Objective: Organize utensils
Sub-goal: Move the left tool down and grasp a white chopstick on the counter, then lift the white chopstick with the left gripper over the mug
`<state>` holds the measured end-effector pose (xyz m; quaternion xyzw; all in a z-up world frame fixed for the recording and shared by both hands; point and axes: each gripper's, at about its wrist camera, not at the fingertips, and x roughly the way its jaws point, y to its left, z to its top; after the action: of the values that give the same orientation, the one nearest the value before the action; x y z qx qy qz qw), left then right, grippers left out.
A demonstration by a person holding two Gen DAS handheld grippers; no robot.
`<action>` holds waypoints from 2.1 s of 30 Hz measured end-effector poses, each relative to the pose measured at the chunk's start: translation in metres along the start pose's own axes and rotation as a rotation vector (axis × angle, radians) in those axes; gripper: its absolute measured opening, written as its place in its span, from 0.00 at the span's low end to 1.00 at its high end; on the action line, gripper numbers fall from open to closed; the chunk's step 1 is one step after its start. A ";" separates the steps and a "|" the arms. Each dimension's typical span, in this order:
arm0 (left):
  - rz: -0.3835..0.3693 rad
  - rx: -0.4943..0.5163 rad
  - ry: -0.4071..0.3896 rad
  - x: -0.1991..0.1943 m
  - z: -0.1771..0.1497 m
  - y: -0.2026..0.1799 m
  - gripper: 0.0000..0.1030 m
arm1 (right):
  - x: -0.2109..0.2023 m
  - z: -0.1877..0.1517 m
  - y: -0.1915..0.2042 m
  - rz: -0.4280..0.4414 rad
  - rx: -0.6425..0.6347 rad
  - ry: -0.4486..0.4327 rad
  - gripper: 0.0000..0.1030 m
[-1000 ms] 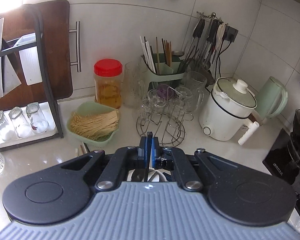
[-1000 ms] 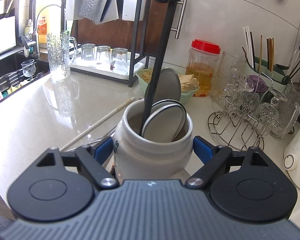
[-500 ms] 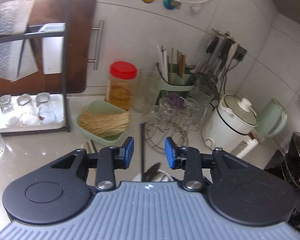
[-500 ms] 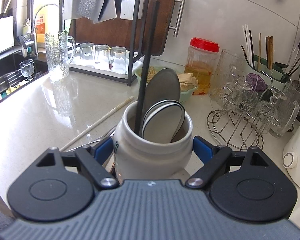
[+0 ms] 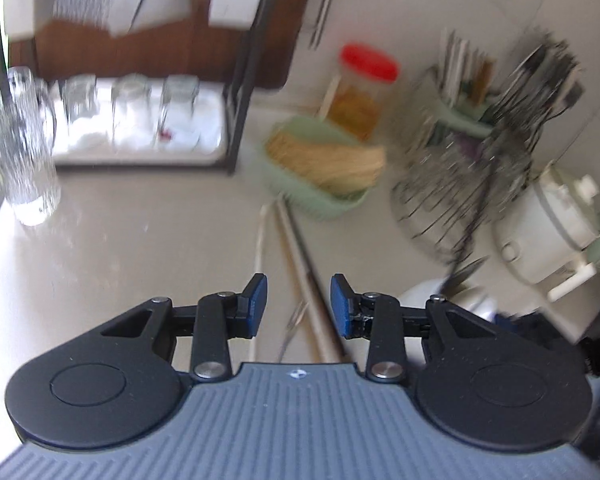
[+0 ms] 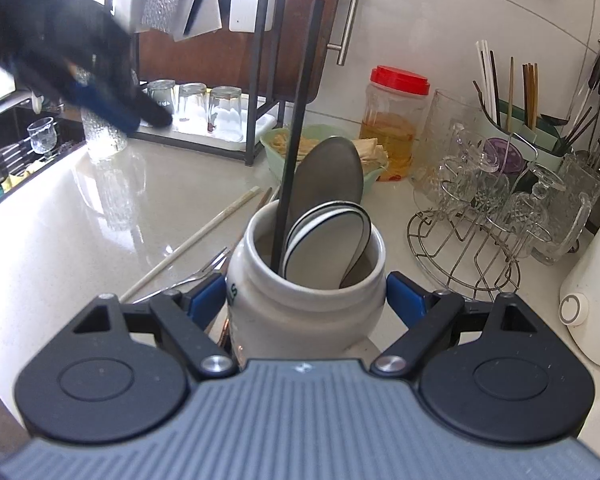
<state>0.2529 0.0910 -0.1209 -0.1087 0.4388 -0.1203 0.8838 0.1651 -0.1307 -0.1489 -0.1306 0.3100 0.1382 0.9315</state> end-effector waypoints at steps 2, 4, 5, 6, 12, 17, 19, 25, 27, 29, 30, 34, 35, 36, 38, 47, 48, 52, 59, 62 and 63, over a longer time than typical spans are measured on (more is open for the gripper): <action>0.016 0.006 0.025 0.020 -0.004 0.008 0.39 | 0.000 0.001 0.000 -0.003 0.000 0.009 0.86; 0.027 0.018 0.042 0.041 -0.007 0.014 0.39 | 0.001 0.001 0.001 -0.005 0.001 0.014 0.86; 0.031 0.022 0.051 0.054 -0.008 0.017 0.39 | 0.001 0.001 0.001 -0.008 0.003 0.017 0.86; 0.037 0.027 0.057 0.064 -0.008 0.020 0.39 | 0.001 0.002 0.001 -0.010 0.006 0.019 0.86; 0.063 0.090 0.076 0.115 0.001 0.021 0.39 | 0.001 0.003 0.002 -0.020 0.009 0.032 0.86; 0.071 0.130 0.064 0.142 0.014 0.021 0.38 | 0.001 0.004 0.003 -0.037 0.027 0.045 0.86; 0.088 0.148 0.052 0.151 0.022 0.018 0.38 | 0.001 0.004 0.003 -0.043 0.033 0.048 0.86; 0.125 0.207 0.047 0.171 0.041 0.012 0.29 | 0.001 0.005 0.004 -0.050 0.038 0.054 0.86; 0.132 0.222 0.052 0.176 0.046 0.010 0.24 | 0.001 0.006 0.004 -0.050 0.038 0.057 0.86; 0.140 0.243 0.056 0.179 0.050 0.007 0.18 | 0.002 0.007 0.005 -0.051 0.040 0.059 0.86; 0.144 0.253 0.059 0.180 0.052 0.006 0.15 | 0.001 0.007 0.005 -0.053 0.041 0.061 0.86; 0.144 0.275 0.069 0.184 0.056 0.000 0.08 | 0.002 0.007 0.006 -0.058 0.047 0.064 0.86; 0.141 0.279 0.070 0.185 0.056 -0.001 0.08 | 0.002 0.008 0.006 -0.058 0.047 0.065 0.86; 0.144 0.278 0.071 0.185 0.057 -0.002 0.07 | 0.002 0.008 0.006 -0.059 0.048 0.065 0.86; 0.138 0.277 0.068 0.181 0.056 -0.005 0.07 | 0.002 0.007 0.006 -0.061 0.046 0.065 0.86; 0.107 0.159 -0.001 0.124 0.052 -0.008 0.07 | 0.002 0.007 0.003 -0.036 0.022 0.061 0.87; 0.105 0.156 -0.006 0.117 0.052 -0.011 0.07 | 0.002 0.008 0.003 -0.031 0.017 0.062 0.87; 0.120 0.129 -0.045 0.086 0.047 -0.021 0.07 | 0.001 0.005 -0.002 -0.005 0.006 0.044 0.86; 0.164 0.017 -0.103 0.033 0.033 -0.033 0.07 | -0.003 0.000 -0.008 0.074 -0.046 0.019 0.86; 0.181 0.004 -0.130 0.017 0.025 -0.039 0.07 | -0.003 -0.001 -0.009 0.097 -0.064 0.007 0.86; 0.186 0.003 -0.135 0.012 0.022 -0.041 0.07 | -0.003 -0.002 -0.009 0.102 -0.070 0.003 0.86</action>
<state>0.2728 0.0499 -0.1050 -0.0742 0.3863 -0.0310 0.9189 0.1649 -0.1406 -0.1468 -0.1474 0.3125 0.1961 0.9177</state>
